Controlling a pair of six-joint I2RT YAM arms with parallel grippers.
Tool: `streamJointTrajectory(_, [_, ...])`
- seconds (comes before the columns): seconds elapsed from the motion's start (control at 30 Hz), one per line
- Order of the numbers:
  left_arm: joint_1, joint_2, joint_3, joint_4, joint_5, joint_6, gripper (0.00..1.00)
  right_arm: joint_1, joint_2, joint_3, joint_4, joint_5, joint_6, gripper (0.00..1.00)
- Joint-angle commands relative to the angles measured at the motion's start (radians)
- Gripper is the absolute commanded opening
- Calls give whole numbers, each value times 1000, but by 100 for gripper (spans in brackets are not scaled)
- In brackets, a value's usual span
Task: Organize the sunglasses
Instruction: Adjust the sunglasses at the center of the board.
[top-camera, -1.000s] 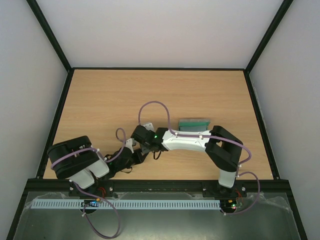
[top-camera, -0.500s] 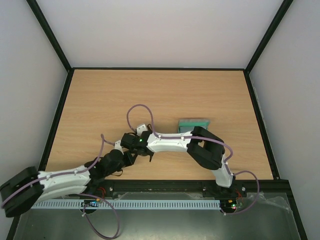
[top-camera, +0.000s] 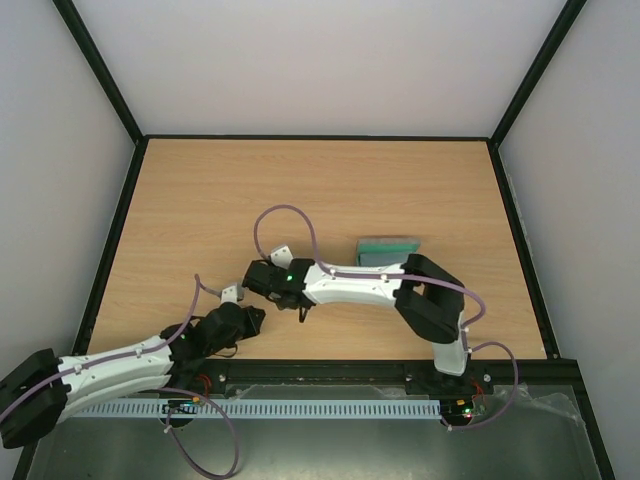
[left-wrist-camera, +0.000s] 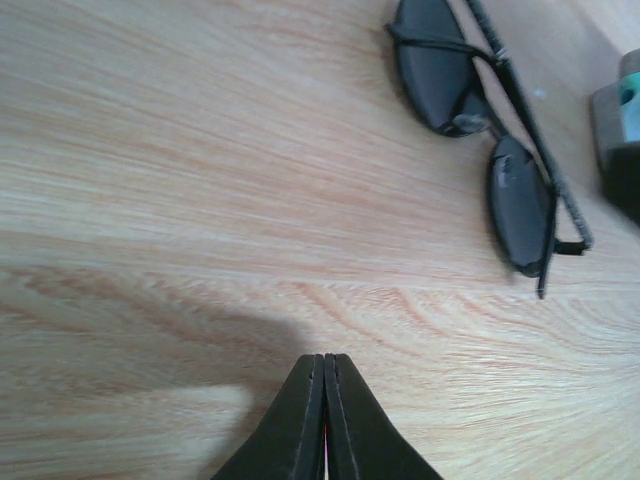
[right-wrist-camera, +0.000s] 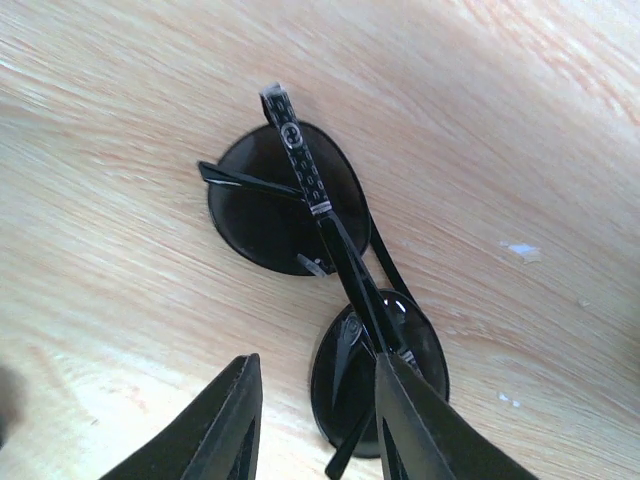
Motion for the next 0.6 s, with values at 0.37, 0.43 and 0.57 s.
streamJointTrajectory(0.37, [114, 337, 52, 187, 95, 133, 5, -210, -244, -187, 166, -289, -270, 30])
streamJointTrajectory(0.43, [136, 368, 75, 197, 109, 155, 5, -211, -224, -184, 167, -301, -297, 29])
streamJointTrajectory(0.57, [161, 394, 105, 196, 128, 179, 5, -211, -188, -181, 187, -339, -337, 29])
